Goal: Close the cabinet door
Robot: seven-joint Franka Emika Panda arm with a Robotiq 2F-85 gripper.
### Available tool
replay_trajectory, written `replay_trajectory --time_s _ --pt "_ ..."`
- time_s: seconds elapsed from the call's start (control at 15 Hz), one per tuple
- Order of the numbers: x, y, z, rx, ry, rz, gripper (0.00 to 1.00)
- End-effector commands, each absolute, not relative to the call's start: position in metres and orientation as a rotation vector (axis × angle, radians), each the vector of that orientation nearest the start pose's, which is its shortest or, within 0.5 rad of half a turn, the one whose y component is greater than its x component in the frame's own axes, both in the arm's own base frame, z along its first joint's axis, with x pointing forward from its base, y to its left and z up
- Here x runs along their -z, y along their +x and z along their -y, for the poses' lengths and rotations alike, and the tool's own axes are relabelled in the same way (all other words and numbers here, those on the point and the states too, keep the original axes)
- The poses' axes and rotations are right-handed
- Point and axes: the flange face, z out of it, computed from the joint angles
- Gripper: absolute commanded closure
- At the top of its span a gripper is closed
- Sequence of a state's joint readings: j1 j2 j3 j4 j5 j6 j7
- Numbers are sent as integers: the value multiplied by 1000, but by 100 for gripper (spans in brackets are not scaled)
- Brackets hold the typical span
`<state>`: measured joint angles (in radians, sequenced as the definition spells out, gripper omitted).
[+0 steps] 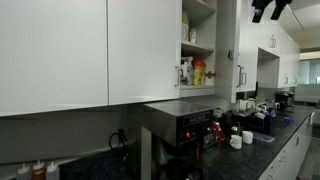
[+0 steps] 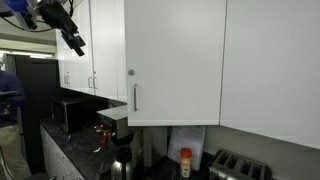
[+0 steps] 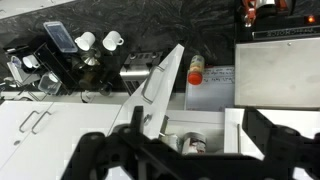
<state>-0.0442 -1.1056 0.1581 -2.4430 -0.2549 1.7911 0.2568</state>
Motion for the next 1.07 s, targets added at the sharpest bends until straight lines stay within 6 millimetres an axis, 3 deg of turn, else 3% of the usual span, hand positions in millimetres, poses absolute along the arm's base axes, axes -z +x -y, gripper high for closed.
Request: replay_trajectory --time_s 0.0,0.07,0.13,0.33,1.0 --pt "-644 239 -3 918 -3339 -371 0" --pt "-638 241 5 953 -3334 -376 0" --pt "-652 240 -10 901 -3334 -370 0" --pt "-642 242 0 920 -3325 -382 0" --pt "-636 253 11 937 -3333 -438 0"
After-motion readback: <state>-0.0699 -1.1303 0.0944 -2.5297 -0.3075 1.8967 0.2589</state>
